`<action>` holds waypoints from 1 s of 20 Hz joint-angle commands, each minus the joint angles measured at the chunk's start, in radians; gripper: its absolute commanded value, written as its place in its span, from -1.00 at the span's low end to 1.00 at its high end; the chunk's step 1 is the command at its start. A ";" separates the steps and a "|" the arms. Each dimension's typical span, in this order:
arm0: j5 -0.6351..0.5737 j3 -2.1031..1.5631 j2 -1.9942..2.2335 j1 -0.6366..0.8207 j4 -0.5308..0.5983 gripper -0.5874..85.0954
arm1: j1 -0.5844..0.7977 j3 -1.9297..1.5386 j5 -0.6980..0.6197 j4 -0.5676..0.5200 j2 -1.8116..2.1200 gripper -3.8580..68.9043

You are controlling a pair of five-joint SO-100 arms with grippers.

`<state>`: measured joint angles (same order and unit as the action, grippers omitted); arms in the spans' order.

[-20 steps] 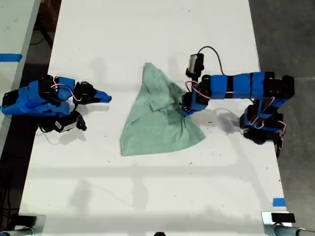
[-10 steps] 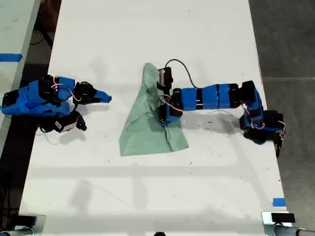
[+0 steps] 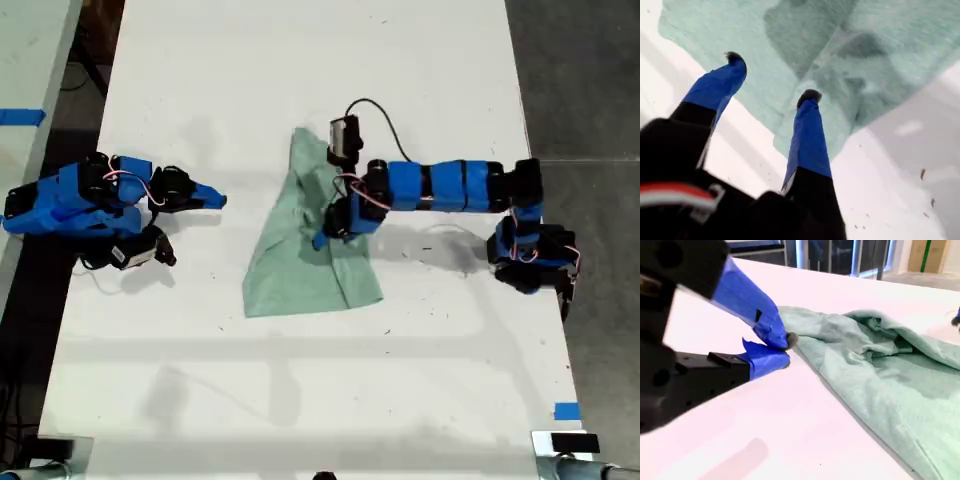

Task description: Fold t shirt

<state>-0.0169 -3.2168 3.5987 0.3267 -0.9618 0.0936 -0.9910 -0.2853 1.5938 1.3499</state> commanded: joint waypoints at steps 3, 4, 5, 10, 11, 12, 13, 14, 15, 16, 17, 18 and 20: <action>-0.002 -0.003 0.005 0.011 0.017 -0.99 | 0.074 -0.698 0.063 -0.069 0.818 -0.85; -0.002 -0.003 0.005 0.011 0.018 -0.99 | 0.066 -0.907 0.087 -0.135 1.002 -0.85; -0.002 -0.003 0.005 0.011 0.020 -0.99 | 0.049 -1.104 0.103 -0.204 1.169 -0.85; 0.000 -0.005 0.005 0.008 0.021 -0.99 | 0.008 -1.782 0.172 -0.311 1.875 -0.84; 0.000 -0.005 0.005 0.008 0.023 -0.99 | 0.009 -1.878 0.169 -0.301 2.017 -0.84; 0.000 -0.005 0.005 0.008 0.025 -0.99 | 0.021 -1.967 0.167 -0.268 2.160 -0.84; 0.000 -0.005 0.005 0.005 0.025 -0.99 | 0.038 -2.031 0.178 -0.273 2.160 -0.84; 0.002 -0.006 0.005 0.000 0.025 -0.99 | 0.063 -2.109 0.213 -0.298 2.158 -0.83; 0.003 -0.006 0.005 -0.002 0.026 -0.99 | 0.086 -2.125 0.244 -0.279 2.157 -0.83; 0.005 -0.008 0.005 -0.005 0.029 -0.99 | 0.064 -2.118 0.250 -0.267 2.158 -0.83; 0.005 -0.008 0.005 -0.006 0.029 -0.99 | 0.055 -2.118 0.259 -0.267 2.158 -0.83; 0.005 -0.008 0.005 -0.008 0.031 -0.99 | 0.048 -2.118 0.270 -0.267 2.158 -0.83; 0.009 -0.008 0.005 -0.018 0.031 -0.99 | 0.046 -2.118 0.295 -0.267 2.158 -0.83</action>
<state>-0.0169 -3.2168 3.5987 0.3252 -0.9572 0.1473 -3.0557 -0.0215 1.3208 3.4944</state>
